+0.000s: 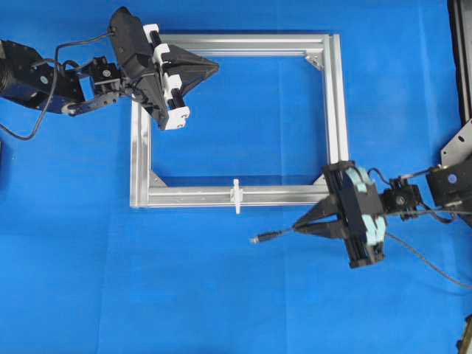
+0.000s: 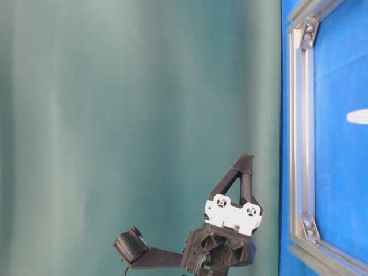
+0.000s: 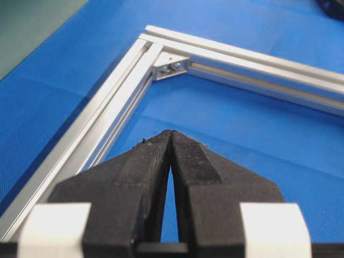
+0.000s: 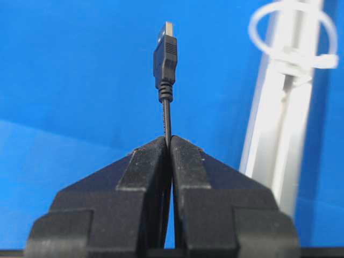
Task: Insert the wire through the string loop located in the center.
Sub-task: 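Lift the cable and carry it toward the white zip-tie loop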
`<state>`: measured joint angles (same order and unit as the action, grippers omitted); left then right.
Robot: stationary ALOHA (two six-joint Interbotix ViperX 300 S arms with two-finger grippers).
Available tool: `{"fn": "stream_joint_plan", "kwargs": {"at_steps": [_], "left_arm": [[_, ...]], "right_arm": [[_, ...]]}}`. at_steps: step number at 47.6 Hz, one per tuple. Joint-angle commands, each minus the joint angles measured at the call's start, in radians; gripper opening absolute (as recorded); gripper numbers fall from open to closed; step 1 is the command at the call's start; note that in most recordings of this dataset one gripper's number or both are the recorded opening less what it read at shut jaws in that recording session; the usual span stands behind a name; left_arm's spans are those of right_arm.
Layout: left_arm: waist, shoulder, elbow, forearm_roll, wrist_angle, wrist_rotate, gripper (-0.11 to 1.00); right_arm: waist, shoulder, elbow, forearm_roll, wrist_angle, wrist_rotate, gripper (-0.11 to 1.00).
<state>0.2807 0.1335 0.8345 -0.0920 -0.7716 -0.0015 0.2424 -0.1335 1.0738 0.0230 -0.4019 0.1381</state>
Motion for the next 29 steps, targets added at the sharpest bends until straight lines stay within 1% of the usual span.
{"fn": "stream_joint_plan", "kwargs": {"at_steps": [1, 8, 13, 19, 29], "left_arm": [[0.0, -0.028, -0.011, 0.002, -0.006, 0.002, 0.0], [0.0, -0.028, -0.011, 0.002, -0.006, 0.0, 0.0], [0.0, -0.028, -0.011, 0.005, -0.006, 0.0, 0.0], [0.0, -0.029, -0.011, 0.005, -0.006, 0.0, 0.0], [0.0, -0.028, -0.011, 0.005, -0.005, 0.0, 0.0]], "right_arm": [[-0.034, -0.017, -0.003, 0.002, -0.009, -0.002, -0.02], [-0.094, -0.017, -0.002, 0.002, -0.009, -0.005, -0.02], [-0.12, -0.017, 0.002, 0.002, -0.011, -0.006, -0.02], [-0.137, -0.017, 0.002, 0.002, -0.012, -0.008, -0.02], [-0.138, -0.017, 0.005, -0.002, -0.029, -0.008, -0.02]]}}
